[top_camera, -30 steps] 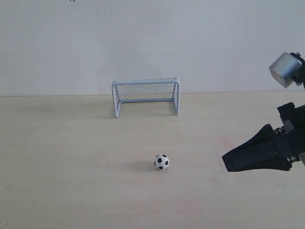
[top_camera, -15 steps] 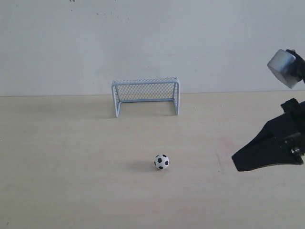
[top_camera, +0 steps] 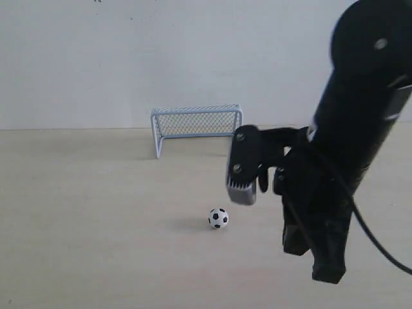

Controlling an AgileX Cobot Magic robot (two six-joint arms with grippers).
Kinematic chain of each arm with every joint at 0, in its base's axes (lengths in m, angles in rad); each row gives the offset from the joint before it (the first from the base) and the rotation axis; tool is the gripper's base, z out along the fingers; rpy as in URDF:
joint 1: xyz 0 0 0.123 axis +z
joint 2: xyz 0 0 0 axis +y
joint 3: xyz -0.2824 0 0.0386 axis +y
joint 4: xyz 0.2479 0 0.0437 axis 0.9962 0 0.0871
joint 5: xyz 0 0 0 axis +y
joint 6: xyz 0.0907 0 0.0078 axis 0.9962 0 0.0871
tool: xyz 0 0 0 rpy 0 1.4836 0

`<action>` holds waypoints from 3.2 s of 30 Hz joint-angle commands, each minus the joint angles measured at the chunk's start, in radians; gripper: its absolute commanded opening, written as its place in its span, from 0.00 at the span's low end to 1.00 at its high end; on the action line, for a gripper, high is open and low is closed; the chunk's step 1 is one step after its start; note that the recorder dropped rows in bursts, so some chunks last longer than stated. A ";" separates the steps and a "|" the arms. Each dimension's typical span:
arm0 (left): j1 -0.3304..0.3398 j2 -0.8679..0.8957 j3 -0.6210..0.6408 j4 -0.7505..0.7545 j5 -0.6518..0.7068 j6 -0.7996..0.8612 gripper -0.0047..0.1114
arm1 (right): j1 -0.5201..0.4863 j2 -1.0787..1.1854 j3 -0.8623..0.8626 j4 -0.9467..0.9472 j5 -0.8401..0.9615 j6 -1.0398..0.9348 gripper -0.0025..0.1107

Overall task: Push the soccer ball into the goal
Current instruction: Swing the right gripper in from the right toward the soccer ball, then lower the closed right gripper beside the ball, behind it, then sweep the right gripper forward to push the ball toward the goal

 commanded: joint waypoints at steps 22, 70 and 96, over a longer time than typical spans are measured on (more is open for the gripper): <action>0.000 -0.002 0.003 0.003 0.002 0.002 0.08 | 0.014 0.458 -0.255 0.152 -0.251 -0.522 0.02; 0.000 -0.002 0.003 0.003 0.002 0.002 0.08 | -0.055 0.582 -0.322 -0.129 -0.934 -0.448 0.02; 0.000 -0.002 0.003 0.003 0.000 0.002 0.08 | 0.105 -0.188 0.339 -0.129 -0.467 0.318 0.02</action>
